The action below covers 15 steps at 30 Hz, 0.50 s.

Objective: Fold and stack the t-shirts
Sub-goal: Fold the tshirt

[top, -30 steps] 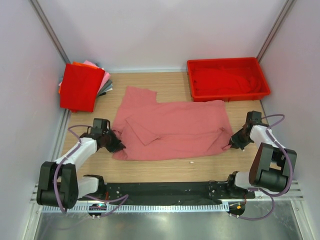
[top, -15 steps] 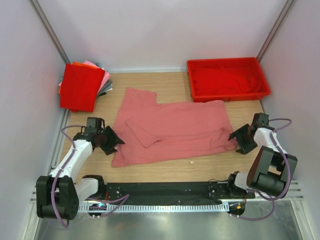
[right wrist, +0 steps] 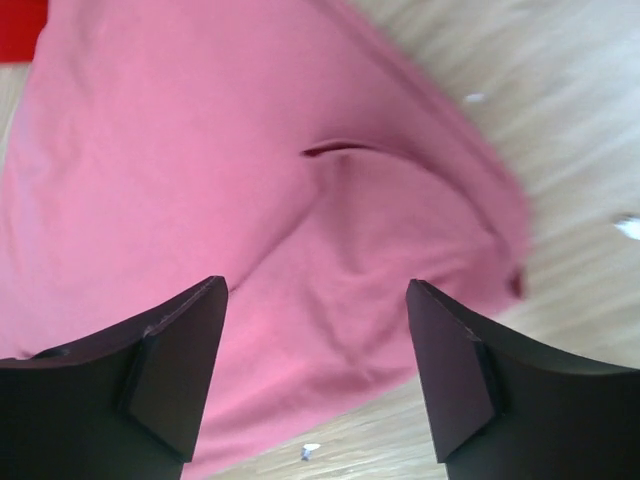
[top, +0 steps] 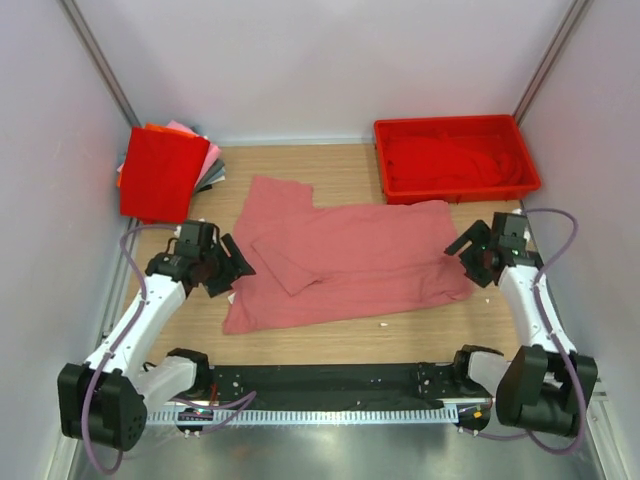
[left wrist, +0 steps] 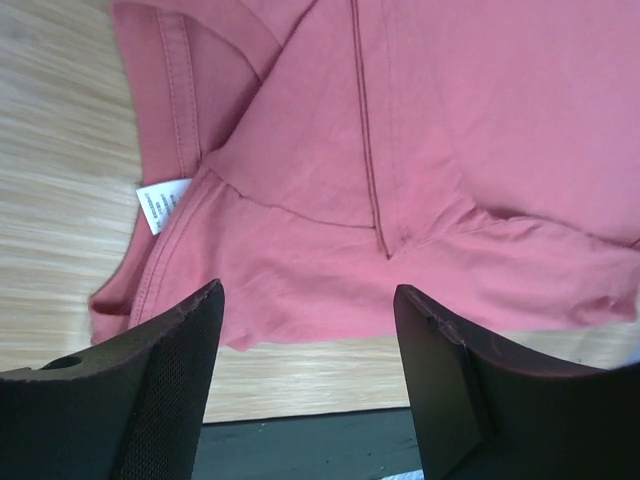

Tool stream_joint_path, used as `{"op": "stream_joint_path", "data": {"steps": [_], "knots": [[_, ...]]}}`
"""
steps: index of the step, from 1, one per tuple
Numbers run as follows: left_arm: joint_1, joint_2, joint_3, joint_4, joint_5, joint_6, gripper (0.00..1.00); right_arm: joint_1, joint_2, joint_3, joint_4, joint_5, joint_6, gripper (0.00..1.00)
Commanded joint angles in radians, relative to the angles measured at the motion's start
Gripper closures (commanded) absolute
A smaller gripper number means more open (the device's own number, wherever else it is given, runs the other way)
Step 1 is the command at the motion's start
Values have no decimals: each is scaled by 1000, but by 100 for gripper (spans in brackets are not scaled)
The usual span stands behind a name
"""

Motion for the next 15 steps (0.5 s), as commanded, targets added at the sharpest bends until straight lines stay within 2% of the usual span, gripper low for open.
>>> {"op": "stream_joint_path", "data": {"steps": [1,2,3,4,6,7,8,10,11,12,13,15], "knots": [[-68,37,11,0,-60,11,31,128,97,80,74,13,6,23],[-86,38,8,7,-71,8,32,152,112,103,94,-10,9,26],[-121,44,6,17,-81,1,33,185,141,113,109,-18,12,34],[-138,52,-1,24,-103,-4,34,258,152,126,141,-26,14,36],[-172,64,-18,55,-103,-13,37,392,183,169,166,-16,7,36],[-180,75,-43,69,-92,-16,42,449,227,189,170,-18,3,33],[-184,81,-54,89,-91,-19,44,572,252,225,180,-19,3,32],[-200,83,-81,99,-88,-32,54,677,295,244,219,-71,30,31],[-209,74,-115,113,-92,-35,57,771,328,259,271,-85,47,31],[-211,66,-133,121,-92,-39,58,822,347,270,291,-81,62,32],[-214,60,-149,127,-91,-48,65,862,365,285,331,-76,87,32],[-217,38,-196,139,-92,-55,66,966,445,351,344,-58,102,32]]}}
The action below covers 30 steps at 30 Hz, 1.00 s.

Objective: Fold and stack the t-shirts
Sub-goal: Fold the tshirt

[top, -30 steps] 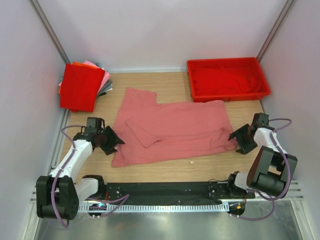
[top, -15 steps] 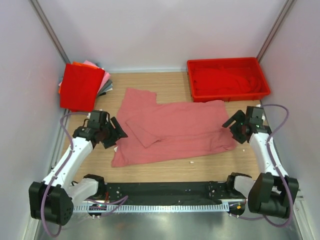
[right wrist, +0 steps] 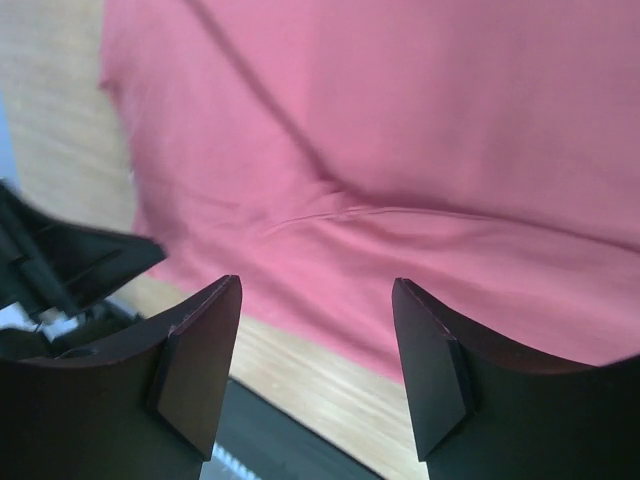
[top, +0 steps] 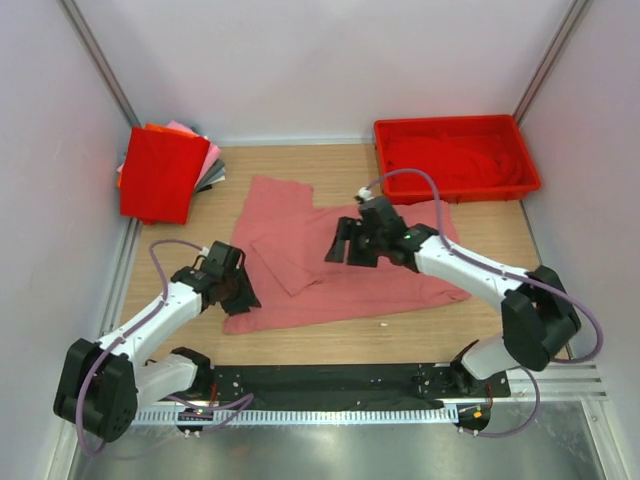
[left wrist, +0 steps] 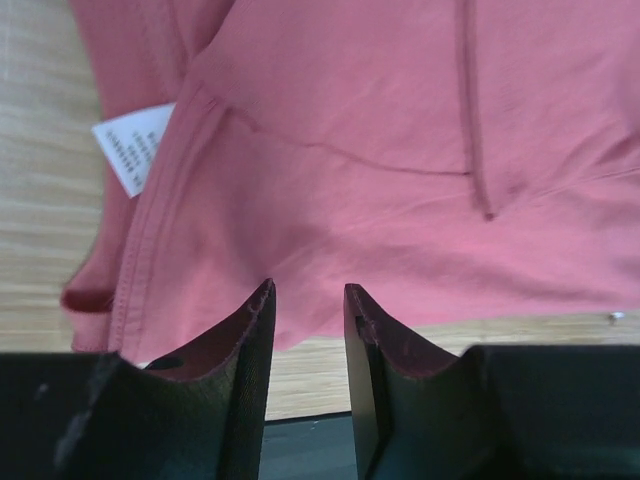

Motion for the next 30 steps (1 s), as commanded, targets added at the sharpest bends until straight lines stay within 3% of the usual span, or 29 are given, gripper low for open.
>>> {"op": "stream_joint_path", "data": {"steps": [1,7,13,24,30], "knots": [[-7,-42,-56,49,-21,-31,65,124,90,108,93,8,64,32],[-30,-50,-117,40,-44,-81,66,291,348,334,-32,144,94,33],[-32,-44,-189,67,-78,-114,67,367,516,496,-123,206,138,37],[-32,-85,-257,110,-98,-126,69,414,593,541,-214,285,160,38],[-32,-93,-261,112,-100,-126,71,424,635,576,-245,315,144,48]]}}
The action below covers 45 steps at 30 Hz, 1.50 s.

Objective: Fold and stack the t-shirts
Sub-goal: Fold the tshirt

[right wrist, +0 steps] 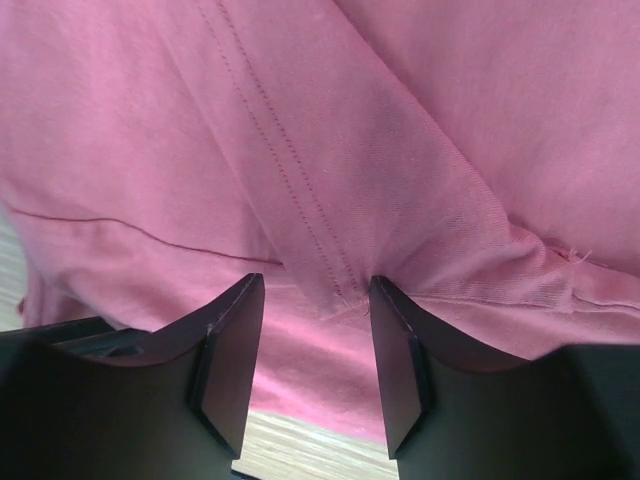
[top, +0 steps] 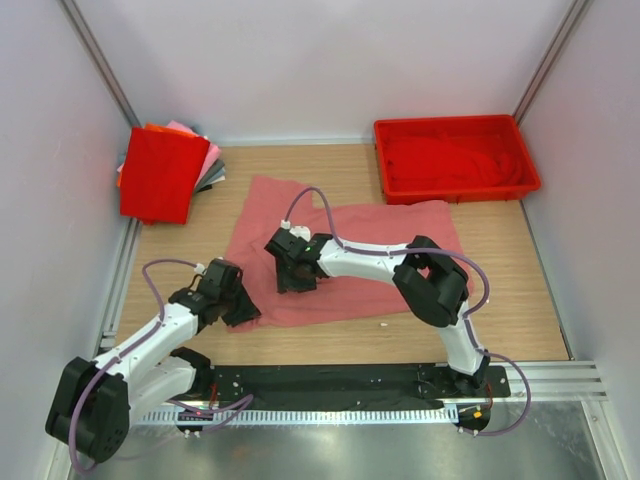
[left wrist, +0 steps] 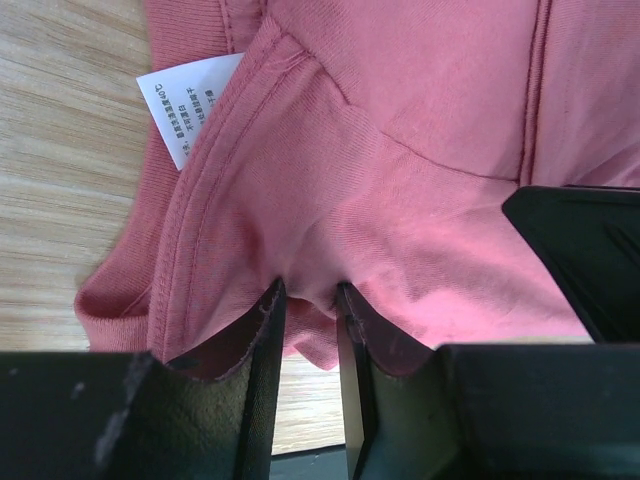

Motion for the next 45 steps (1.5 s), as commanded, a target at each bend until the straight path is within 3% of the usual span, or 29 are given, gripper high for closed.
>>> {"op": "stream_joint_path", "data": {"steps": [1,5,8,11,18,28,35,38,40,42,43,45], "knots": [[-4,15,-51,-22,-68,3,71,18,17,60,-38,60,-2,49],[-4,8,-59,-15,-70,0,73,39,47,106,-99,100,-23,50],[-4,-4,-67,-9,-68,0,73,44,55,107,-119,118,-31,59],[-4,-13,-73,-6,-70,-1,73,44,63,109,-130,129,-39,77],[-4,-10,-73,-3,-68,-1,74,44,71,152,-182,172,-68,96],[-4,-13,-73,-5,-67,0,74,-17,66,290,-269,183,-171,97],[-4,-8,-71,-11,-68,-1,74,-114,64,275,-262,153,-209,93],[-4,-2,-64,-17,-67,-1,75,-161,64,256,-233,144,-229,83],[-4,1,-59,-25,-67,-3,75,-185,70,256,-206,120,-253,61],[-4,4,-51,-43,-68,-6,75,-220,77,261,-203,110,-264,49],[-4,4,-44,-51,-68,-4,75,-231,75,271,-209,104,-273,33],[-5,-4,-19,-92,-74,-4,71,-255,55,273,-213,101,-284,20]]}}
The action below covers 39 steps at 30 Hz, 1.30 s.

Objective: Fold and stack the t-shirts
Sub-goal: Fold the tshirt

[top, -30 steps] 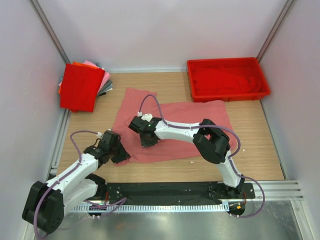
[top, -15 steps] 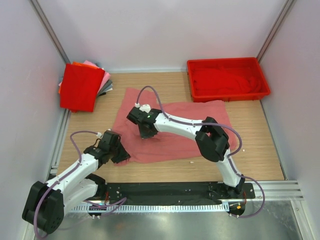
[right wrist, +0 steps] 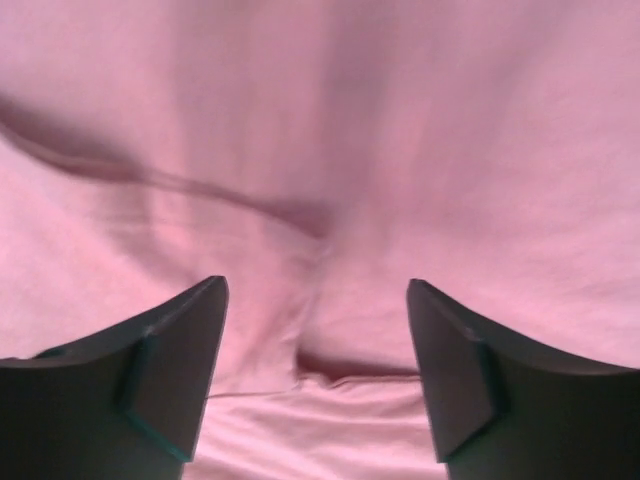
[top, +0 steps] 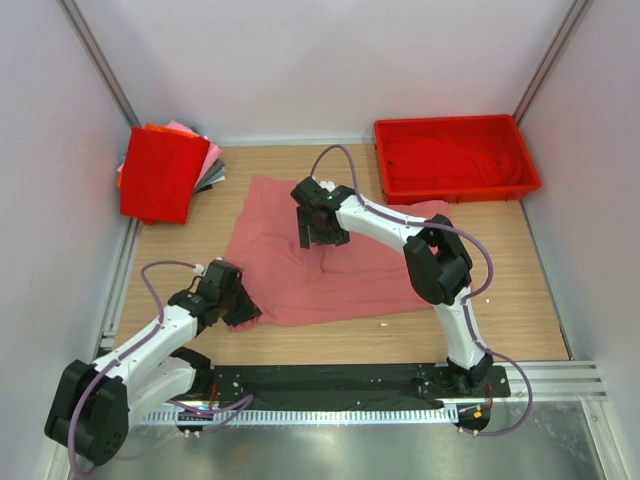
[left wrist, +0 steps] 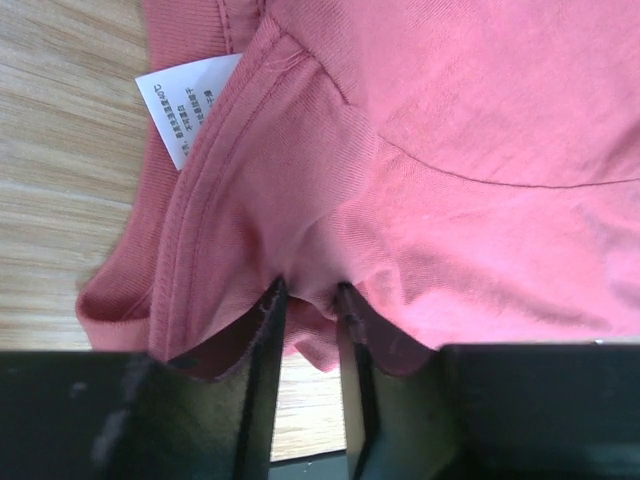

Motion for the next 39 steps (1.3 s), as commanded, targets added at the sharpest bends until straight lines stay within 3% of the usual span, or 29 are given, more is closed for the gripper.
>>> {"op": "stream_joint_path", "data": {"steps": [1,5,12,17,20,24,28,33,39], "knots": [[-9,11,3,-124,-65,2,69,-29,-39,15,19,-10,-45,15],[-38,-33,51,-156,-48,-36,45,-49,-150,-49,25,42,-87,12],[-65,-43,305,-301,-125,19,30,-202,-558,-422,117,12,-61,12],[-67,89,370,-209,-105,68,27,-352,-885,-769,158,-61,-62,12],[-67,185,332,-121,-73,70,24,-400,-965,-895,161,-87,-48,12],[-67,305,286,6,-25,59,24,-423,-942,-985,193,-137,-36,12],[-64,345,238,9,-56,51,24,-423,-896,-1027,212,-165,7,12],[-39,313,183,-21,-70,59,25,-417,-896,-1151,302,-283,143,10],[28,201,114,-86,-48,53,24,-349,-925,-1243,312,-257,240,7]]}}
